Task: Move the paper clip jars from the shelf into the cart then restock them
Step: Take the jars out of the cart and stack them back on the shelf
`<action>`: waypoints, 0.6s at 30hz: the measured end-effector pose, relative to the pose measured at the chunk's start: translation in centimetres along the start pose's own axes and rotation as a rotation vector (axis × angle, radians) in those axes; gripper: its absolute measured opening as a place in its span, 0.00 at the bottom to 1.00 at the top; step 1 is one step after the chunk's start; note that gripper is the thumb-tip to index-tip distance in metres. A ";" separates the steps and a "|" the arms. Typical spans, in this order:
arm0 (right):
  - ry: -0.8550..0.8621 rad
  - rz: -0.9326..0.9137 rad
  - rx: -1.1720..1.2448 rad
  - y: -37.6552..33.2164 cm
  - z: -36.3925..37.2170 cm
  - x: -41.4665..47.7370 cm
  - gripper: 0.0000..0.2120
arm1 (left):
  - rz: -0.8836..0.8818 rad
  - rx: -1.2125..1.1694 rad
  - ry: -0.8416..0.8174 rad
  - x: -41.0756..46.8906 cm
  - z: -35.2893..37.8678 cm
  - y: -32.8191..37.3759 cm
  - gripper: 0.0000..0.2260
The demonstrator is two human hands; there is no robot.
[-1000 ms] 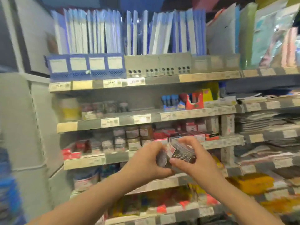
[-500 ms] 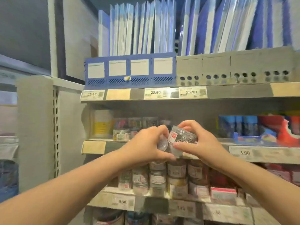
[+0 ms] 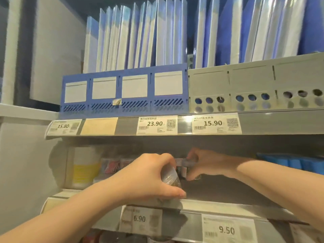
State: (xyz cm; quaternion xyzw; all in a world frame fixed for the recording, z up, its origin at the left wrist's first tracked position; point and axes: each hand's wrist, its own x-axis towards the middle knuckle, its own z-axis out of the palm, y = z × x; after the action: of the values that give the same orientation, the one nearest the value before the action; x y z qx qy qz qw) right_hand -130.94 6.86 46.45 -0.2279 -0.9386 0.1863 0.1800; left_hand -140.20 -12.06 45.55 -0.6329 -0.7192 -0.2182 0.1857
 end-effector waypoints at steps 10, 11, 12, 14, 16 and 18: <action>-0.082 -0.004 -0.167 1.4 3.9 5.3 0.43 | 0.024 0.058 0.005 0.8 -0.1 -1.6 0.22; -0.082 0.012 -0.160 1.3 3.6 4.9 0.42 | 0.022 0.056 0.006 0.7 -0.2 -1.8 0.22; -0.081 0.037 -0.141 1.0 3.1 4.4 0.40 | 0.022 0.053 0.005 0.7 -0.2 -2.0 0.22; -0.115 0.103 -0.041 0.9 2.1 3.6 0.30 | 0.017 0.037 0.004 0.7 -0.3 -2.4 0.21; -0.128 0.102 0.005 0.9 1.9 3.2 0.18 | 0.013 0.021 0.009 0.7 -0.2 -2.8 0.20; -0.105 0.087 -0.003 0.8 2.4 3.3 0.14 | 0.012 0.008 0.014 0.8 -0.1 -3.1 0.20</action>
State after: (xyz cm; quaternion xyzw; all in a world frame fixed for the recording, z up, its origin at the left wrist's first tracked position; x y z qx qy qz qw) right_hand -134.42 8.50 44.83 -0.2586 -0.9362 0.2044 0.1219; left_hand -143.38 -11.77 45.80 -0.6351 -0.7149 -0.2184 0.1947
